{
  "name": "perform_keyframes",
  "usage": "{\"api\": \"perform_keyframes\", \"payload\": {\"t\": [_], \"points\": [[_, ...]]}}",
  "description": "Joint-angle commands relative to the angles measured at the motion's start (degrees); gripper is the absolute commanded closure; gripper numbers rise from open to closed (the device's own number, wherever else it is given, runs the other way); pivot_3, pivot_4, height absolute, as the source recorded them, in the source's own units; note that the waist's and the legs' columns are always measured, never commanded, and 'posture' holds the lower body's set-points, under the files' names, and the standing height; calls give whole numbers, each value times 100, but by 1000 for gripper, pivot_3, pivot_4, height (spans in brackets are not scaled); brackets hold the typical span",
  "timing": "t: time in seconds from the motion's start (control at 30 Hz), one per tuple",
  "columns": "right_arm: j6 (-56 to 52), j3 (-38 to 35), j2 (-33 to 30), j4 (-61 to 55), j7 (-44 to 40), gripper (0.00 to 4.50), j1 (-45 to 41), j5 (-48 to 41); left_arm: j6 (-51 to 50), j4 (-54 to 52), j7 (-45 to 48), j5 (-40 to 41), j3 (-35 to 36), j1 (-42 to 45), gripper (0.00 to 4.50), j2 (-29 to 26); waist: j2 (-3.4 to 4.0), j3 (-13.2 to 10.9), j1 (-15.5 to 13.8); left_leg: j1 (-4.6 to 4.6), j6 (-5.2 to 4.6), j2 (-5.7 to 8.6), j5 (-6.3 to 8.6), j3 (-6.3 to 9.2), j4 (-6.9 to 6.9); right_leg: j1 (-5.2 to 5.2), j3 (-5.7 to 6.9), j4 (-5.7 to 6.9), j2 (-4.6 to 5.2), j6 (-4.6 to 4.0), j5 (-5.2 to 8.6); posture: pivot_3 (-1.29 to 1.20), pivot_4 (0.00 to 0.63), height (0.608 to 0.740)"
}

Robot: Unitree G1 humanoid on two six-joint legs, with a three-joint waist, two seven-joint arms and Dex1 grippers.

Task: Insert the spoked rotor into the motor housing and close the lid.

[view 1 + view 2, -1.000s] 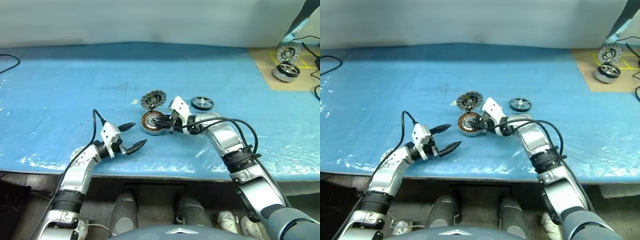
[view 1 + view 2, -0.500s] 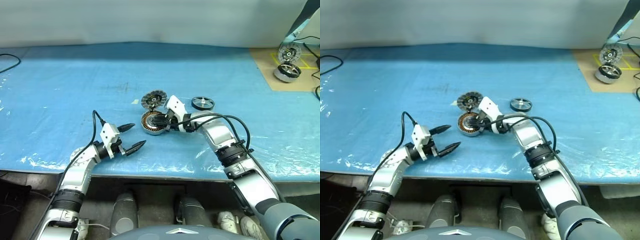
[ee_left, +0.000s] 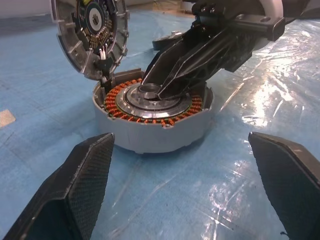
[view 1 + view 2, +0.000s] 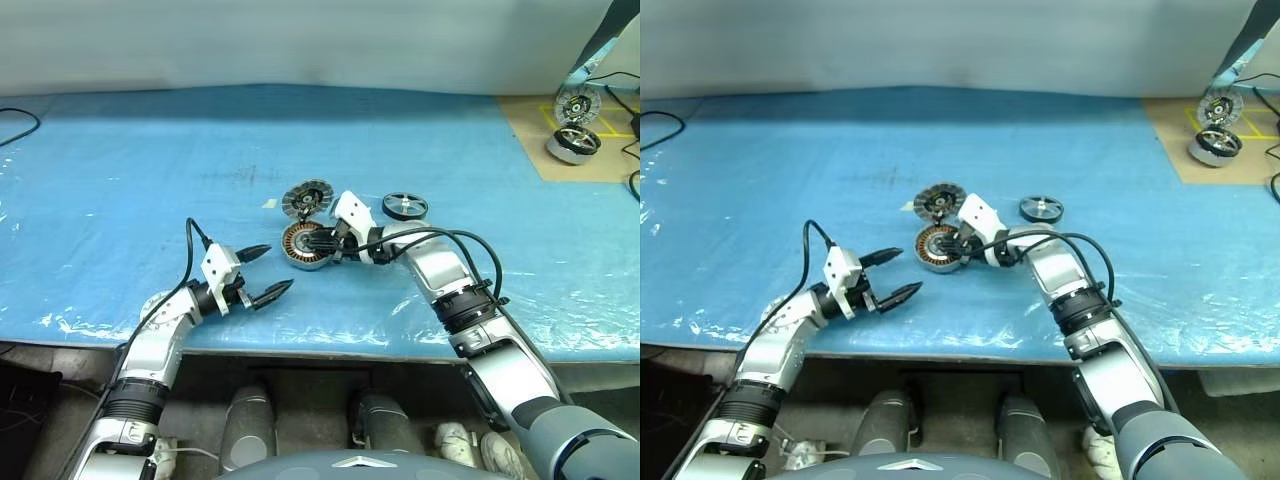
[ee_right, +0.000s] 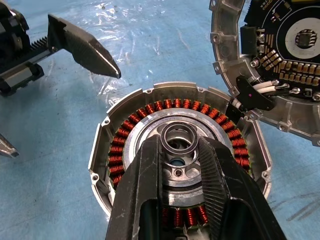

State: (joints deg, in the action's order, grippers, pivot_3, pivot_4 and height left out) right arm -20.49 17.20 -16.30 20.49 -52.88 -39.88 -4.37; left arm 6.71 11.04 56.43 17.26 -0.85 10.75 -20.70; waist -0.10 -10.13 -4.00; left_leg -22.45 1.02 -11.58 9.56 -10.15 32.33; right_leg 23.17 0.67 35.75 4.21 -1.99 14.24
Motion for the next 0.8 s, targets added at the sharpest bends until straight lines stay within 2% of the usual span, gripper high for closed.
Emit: {"api": "perform_keyframes", "payload": {"t": [0.03, 0.43, 0.8], "points": [[45, 35, -34, 20, -70, 3844, 13, 54, -156, -411, -94, 47, -50, -39, 0, -43, 0, 0, 1, 0, 0, 0, 0, 0, 0, 0, 0, 0, 0, 0, 0, 0, 150, 740], [-1, 26, -83, 96, -132, 3844, 46, 104, -698, -1019, -374, 66, -133, -20, 0, -81, -1, 1, 4, 7, 0, 0, 0, 0, 1, -7, 0, 0, 0, 0, 0, 0, 150, 740], [33, 148, 90, 71, -18, 3844, 163, 188, -113, -98, -47, 67, 6, 68, 0, -154, -1, 2, 8, 16, 0, 0, 0, 0, 0, -14, -1, 1, -1, 0, 0, 0, 150, 740]]}}
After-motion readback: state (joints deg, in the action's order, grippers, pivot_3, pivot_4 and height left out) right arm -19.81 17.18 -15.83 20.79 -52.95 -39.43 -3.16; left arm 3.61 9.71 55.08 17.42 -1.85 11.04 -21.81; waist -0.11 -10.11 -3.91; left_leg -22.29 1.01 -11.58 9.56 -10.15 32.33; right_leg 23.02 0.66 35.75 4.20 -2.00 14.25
